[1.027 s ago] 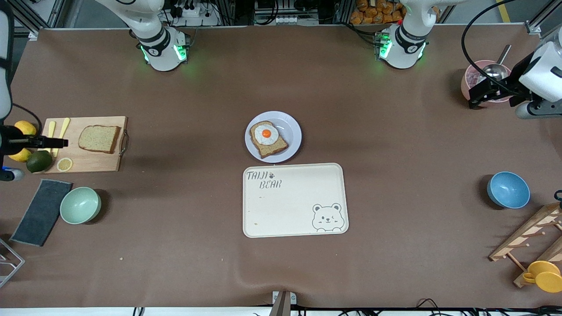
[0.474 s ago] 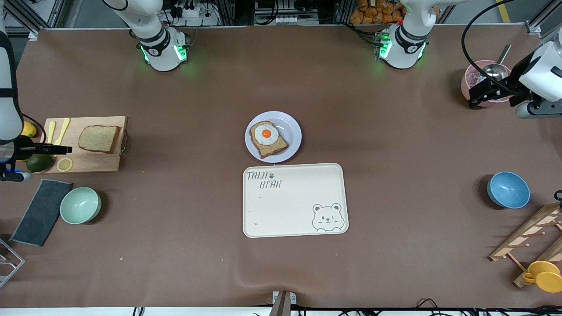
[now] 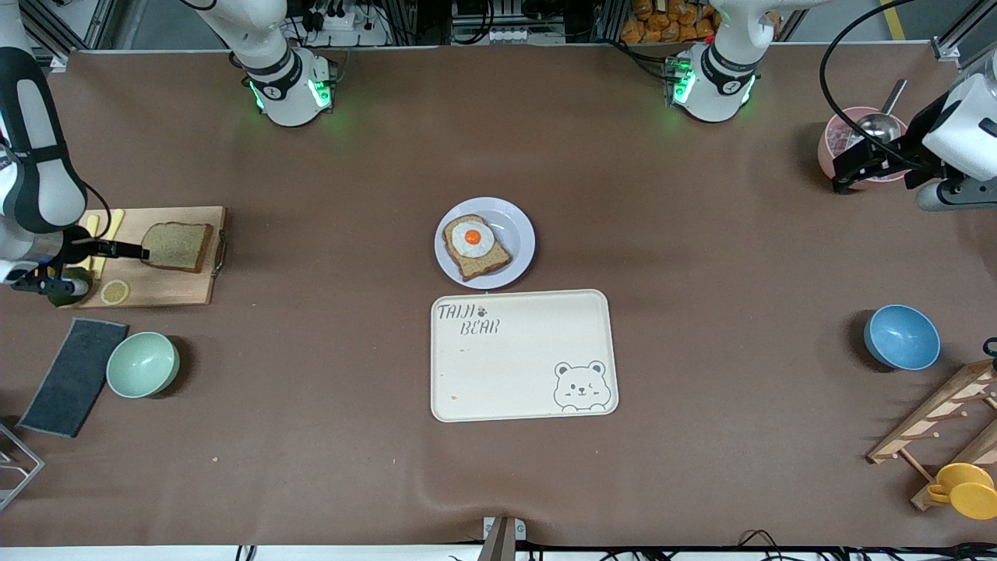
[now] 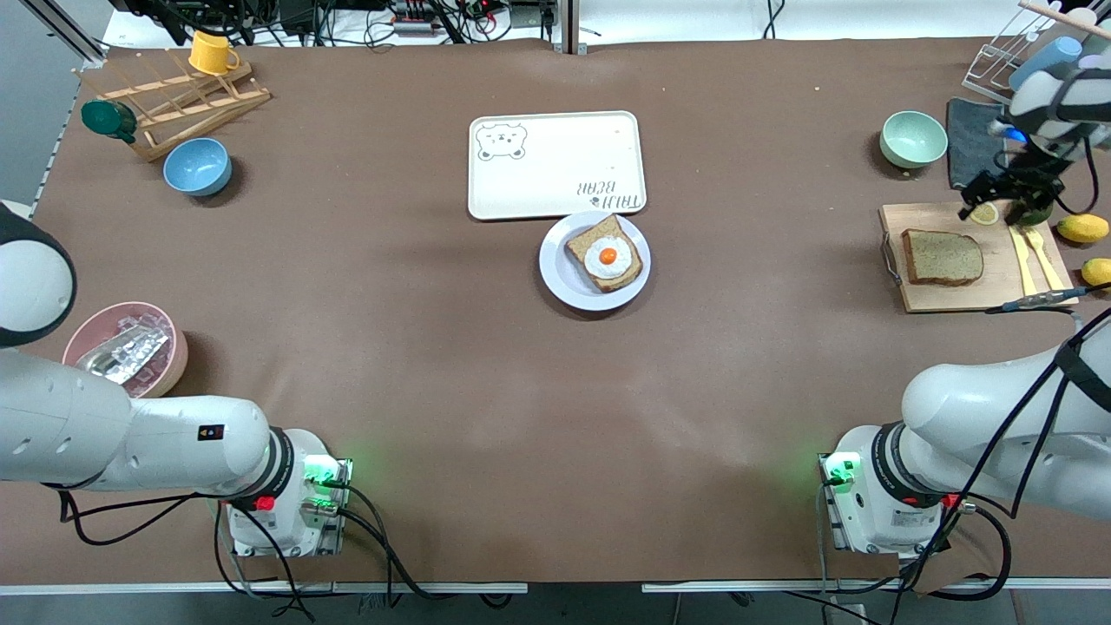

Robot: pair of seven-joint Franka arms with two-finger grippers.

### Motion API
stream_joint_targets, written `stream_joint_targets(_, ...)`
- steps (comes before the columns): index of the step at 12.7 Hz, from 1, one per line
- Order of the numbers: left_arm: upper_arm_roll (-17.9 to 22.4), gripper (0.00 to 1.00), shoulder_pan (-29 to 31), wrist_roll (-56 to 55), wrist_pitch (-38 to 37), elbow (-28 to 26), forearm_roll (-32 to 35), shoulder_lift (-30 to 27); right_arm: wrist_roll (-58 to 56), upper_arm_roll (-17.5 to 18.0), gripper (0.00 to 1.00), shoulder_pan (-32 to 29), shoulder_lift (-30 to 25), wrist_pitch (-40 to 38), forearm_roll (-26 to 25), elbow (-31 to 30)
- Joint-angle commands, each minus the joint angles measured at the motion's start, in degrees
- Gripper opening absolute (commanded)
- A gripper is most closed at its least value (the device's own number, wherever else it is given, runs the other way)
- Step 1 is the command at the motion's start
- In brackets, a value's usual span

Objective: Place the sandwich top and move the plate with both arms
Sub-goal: 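Reach the right gripper to the bread slice on the cutting board and grasp it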

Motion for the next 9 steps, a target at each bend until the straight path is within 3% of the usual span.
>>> stream_joint_targets(1,0.0,1.0,0.7,-0.4,-0.6,0.1,-0.8,-0.5,-1.5,1.1,1.0,-3.2,-0.2,1.2,-0.3,-1.9)
stream_joint_targets(5,0.0,1.0,2.3,-0.3,0.1,-0.3,-6.1,0.4,-1.5,1.2,1.0,-3.9,3.4,3.3,1.1,-1.9)
stream_joint_targets(9,-0.1,1.0,2.2,-0.3,2.2,-2.1,-7.0,0.9,-1.5,1.2,1.0,-4.6,5.0,3.4,1.2,-1.9)
